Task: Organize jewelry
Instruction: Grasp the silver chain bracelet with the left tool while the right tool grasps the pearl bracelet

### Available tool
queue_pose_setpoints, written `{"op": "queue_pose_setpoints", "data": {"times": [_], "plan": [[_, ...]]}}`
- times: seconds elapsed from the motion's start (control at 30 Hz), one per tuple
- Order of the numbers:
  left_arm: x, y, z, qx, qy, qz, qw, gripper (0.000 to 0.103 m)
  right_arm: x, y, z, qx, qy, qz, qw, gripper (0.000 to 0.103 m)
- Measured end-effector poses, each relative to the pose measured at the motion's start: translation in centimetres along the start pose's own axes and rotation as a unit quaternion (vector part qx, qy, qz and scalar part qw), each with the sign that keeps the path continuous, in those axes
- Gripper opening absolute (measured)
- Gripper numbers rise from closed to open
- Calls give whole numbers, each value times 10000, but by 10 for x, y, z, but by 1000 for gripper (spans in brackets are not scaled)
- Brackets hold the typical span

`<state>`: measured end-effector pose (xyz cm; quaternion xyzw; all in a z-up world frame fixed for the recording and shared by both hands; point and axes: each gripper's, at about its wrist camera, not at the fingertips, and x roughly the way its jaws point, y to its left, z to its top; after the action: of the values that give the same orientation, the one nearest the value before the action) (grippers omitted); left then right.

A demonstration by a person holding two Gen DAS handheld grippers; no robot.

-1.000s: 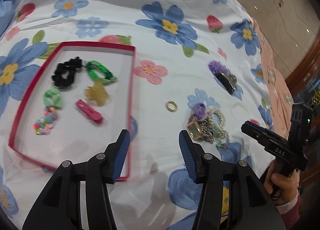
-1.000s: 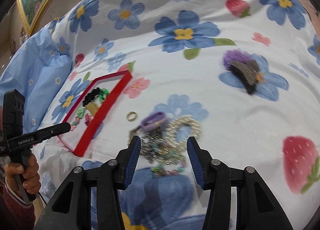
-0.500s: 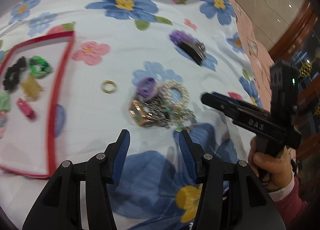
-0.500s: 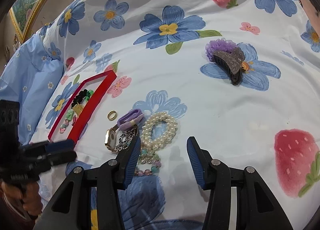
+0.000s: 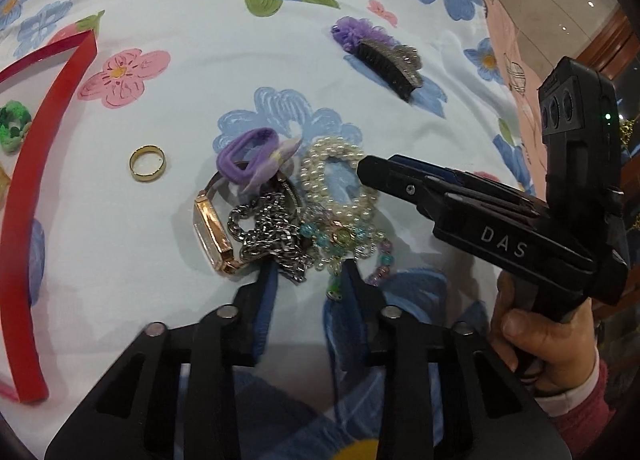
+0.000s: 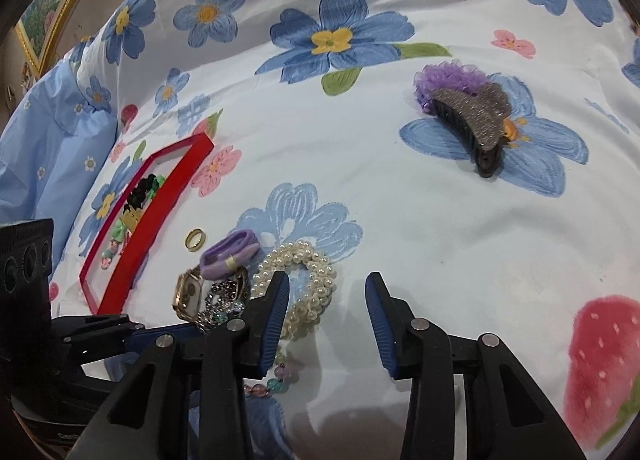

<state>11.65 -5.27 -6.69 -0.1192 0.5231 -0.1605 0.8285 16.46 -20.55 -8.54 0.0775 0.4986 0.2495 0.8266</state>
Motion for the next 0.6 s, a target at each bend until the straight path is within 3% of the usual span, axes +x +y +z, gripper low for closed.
{"op": "queue_pose_setpoints", "data": {"times": [0.1, 0.17, 0.27, 0.6], "plan": [[3, 7, 4, -33, 12, 39, 10000, 9, 11, 3, 0, -170, 107, -137, 9997, 35], [5, 14, 7, -121, 13, -14, 9999, 6, 13, 5, 0, -234, 99, -203, 9995, 33], [4, 16, 9, -97, -56, -29, 9999, 6, 14, 7, 1, -301, 87, -291, 9991, 15], [-35, 13, 3, 161, -546, 1, 9984, 5, -12, 10, 0, -193, -254, -211, 9993, 12]]}}
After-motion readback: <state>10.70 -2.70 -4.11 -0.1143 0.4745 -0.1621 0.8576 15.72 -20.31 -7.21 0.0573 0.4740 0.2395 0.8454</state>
